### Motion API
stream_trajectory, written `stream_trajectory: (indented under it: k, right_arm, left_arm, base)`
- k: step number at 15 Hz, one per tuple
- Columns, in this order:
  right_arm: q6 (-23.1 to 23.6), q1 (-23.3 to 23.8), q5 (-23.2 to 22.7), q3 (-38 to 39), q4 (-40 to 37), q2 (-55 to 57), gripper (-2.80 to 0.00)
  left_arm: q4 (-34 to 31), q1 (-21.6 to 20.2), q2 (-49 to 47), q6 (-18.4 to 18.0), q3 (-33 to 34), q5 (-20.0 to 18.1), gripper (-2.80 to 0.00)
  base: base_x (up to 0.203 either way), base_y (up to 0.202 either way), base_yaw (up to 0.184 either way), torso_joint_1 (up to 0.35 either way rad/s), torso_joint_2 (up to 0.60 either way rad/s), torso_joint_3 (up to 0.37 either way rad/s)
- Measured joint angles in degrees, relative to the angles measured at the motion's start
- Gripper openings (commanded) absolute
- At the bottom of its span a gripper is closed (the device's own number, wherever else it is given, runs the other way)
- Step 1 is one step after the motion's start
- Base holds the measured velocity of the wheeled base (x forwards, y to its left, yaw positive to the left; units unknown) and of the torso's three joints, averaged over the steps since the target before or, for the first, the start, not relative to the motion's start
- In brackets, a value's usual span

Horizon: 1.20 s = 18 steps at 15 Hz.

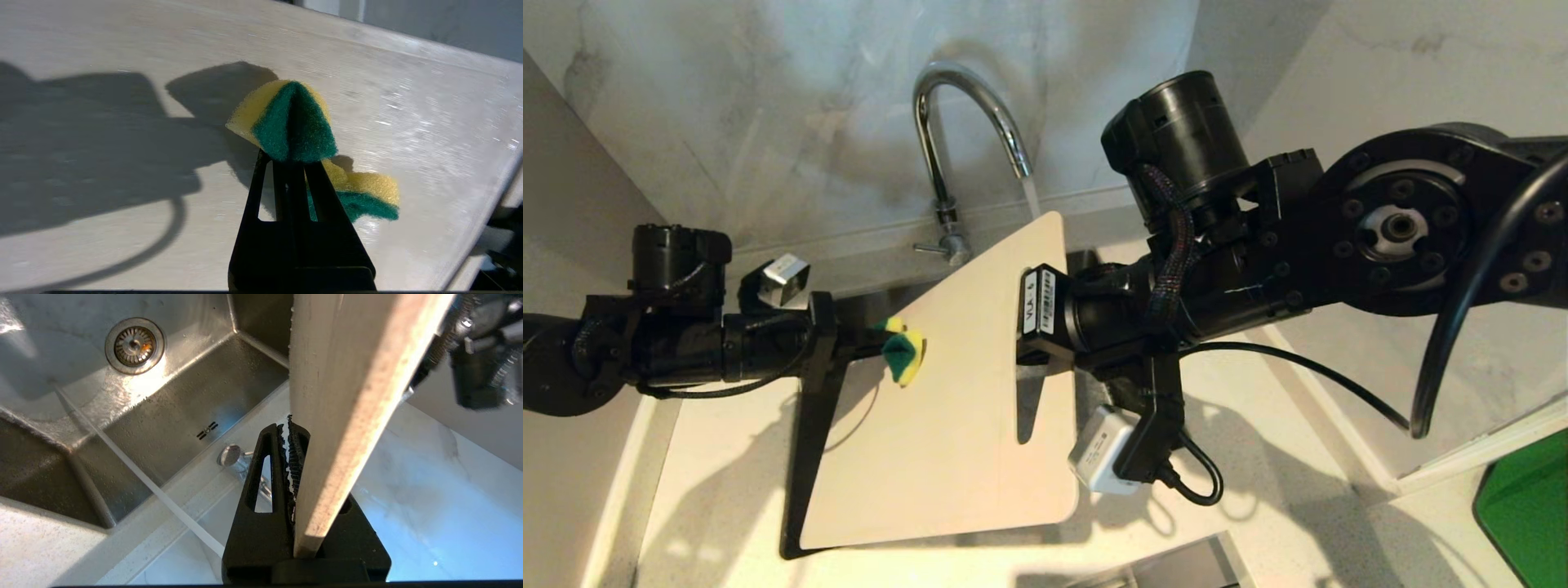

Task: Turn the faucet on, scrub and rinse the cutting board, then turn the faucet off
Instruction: Scrub the cutting board underwater

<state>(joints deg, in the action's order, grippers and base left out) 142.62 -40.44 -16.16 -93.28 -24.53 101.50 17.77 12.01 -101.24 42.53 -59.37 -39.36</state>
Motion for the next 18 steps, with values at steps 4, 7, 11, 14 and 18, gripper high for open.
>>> stream_trajectory:
  k: [4, 7, 11, 14, 18]
  right_arm:
    - [-0.12, 0.72, -0.23, -0.08, 0.02, -0.85, -2.80]
    - [-0.08, 2.30, -0.78, -0.16, 0.05, -1.37, -2.80]
    - [-0.47, 3.93, -1.53, -0.41, 0.00, -2.16, -2.80]
    - [-0.53, 4.39, -1.85, -0.45, 0.00, -2.91, -2.80]
    - [-0.63, 5.19, -1.96, -0.19, 0.07, -4.29, -2.80]
  left_arm:
    - [0.49, -2.64, -1.72, -1.17, -0.16, -0.33, -2.80]
    - [1.86, -3.93, -3.48, -1.45, -0.08, -0.49, -2.80]
    - [1.94, -4.50, -6.24, -3.82, 0.13, -0.53, -2.80]
    - [2.01, -5.37, -8.80, -4.83, 0.16, -0.62, -2.80]
    - [4.00, -8.18, -12.57, -5.27, -0.17, -4.81, -2.80]
  base:
    - [0.000, 0.000, 0.000, 0.000, 0.00, 0.000]
    - [0.000, 0.000, 0.000, 0.000, 0.00, 0.000]
    - [0.000, 0.000, 0.000, 0.000, 0.00, 0.000]
    - [0.000, 0.000, 0.000, 0.000, 0.00, 0.000]
    - [0.000, 0.000, 0.000, 0.000, 0.00, 0.000]
